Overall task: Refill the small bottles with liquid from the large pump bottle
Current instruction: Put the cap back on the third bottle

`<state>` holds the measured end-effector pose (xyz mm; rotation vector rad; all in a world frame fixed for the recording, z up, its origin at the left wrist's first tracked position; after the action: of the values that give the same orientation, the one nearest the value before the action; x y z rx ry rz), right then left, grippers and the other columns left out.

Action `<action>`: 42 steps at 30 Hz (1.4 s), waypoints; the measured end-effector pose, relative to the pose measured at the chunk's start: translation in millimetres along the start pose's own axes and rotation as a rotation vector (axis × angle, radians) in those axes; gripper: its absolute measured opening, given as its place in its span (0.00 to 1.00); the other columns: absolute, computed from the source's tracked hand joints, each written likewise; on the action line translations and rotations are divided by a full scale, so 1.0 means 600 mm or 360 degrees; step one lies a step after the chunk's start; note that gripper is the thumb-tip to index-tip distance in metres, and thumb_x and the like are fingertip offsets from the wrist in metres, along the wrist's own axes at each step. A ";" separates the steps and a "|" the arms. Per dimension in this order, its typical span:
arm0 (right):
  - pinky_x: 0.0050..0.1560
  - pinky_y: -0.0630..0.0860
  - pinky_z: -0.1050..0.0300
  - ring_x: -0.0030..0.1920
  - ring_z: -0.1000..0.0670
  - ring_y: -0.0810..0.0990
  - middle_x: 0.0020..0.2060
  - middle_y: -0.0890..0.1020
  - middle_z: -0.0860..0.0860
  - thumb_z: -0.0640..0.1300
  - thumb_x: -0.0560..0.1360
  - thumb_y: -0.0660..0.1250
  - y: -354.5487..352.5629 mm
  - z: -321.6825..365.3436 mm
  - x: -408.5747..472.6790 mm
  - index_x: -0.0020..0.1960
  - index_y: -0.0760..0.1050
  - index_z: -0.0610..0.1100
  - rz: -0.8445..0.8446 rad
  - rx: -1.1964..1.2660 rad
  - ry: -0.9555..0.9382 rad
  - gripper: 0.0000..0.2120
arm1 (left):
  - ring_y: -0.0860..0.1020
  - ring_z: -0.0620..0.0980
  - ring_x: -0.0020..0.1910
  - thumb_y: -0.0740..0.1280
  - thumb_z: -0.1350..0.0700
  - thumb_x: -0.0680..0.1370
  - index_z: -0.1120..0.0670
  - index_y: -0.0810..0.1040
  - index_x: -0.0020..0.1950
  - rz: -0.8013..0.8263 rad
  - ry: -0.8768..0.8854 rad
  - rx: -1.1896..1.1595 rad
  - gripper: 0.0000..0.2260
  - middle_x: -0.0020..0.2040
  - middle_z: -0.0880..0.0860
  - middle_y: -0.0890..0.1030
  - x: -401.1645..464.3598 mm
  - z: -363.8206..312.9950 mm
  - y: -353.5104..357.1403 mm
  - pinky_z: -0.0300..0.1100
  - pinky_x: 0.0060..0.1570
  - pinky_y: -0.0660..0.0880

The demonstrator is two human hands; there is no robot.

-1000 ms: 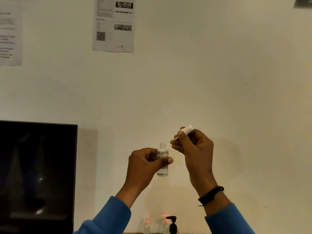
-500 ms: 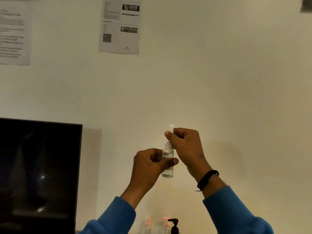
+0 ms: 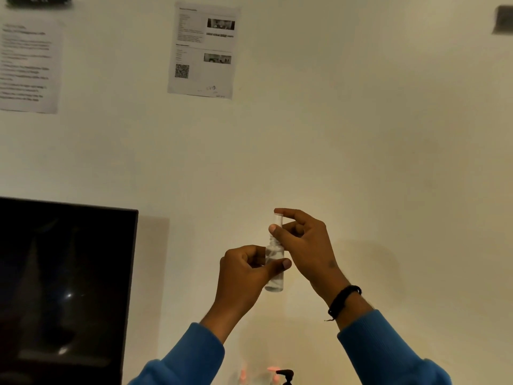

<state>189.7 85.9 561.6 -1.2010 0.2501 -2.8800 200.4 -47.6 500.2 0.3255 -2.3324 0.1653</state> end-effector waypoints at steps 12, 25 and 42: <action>0.45 0.84 0.51 0.39 0.50 0.85 0.36 0.85 0.49 0.43 0.72 0.75 -0.005 -0.003 0.018 0.56 0.80 0.49 -0.0049 -0.0042 -0.0060 0.13 | 0.82 0.48 0.37 0.73 0.36 0.63 0.49 0.83 0.42 -0.0031 0.0073 0.0125 0.19 0.36 0.49 0.84 0.023 -0.005 0.004 0.41 0.39 0.81; 0.49 0.83 0.47 0.41 0.50 0.85 0.38 0.85 0.48 0.40 0.73 0.74 -0.013 0.002 0.030 0.56 0.80 0.48 0.0021 -0.0122 -0.0120 0.13 | 0.81 0.52 0.36 0.74 0.36 0.63 0.57 0.84 0.43 -0.0046 0.0065 0.0181 0.24 0.36 0.53 0.83 0.028 0.003 0.008 0.47 0.39 0.81; 0.42 0.82 0.57 0.36 0.53 0.83 0.34 0.83 0.49 0.41 0.67 0.79 -0.014 0.034 0.061 0.50 0.80 0.46 -0.0083 -0.0352 -0.0108 0.14 | 0.78 0.44 0.32 0.77 0.42 0.66 0.51 0.80 0.39 -0.0087 0.0145 0.0318 0.14 0.34 0.46 0.80 0.060 -0.030 0.014 0.27 0.33 0.73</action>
<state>178.8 88.8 603.0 -1.3531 0.5569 -2.9103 186.0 -42.1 538.3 0.4704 -2.2188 0.3801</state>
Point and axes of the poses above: each hand's wrist, its own x-axis towards the middle knuckle, its own y-axis out of the palm, z = x × y, the point moved 4 cm from there along x, towards the middle knuckle
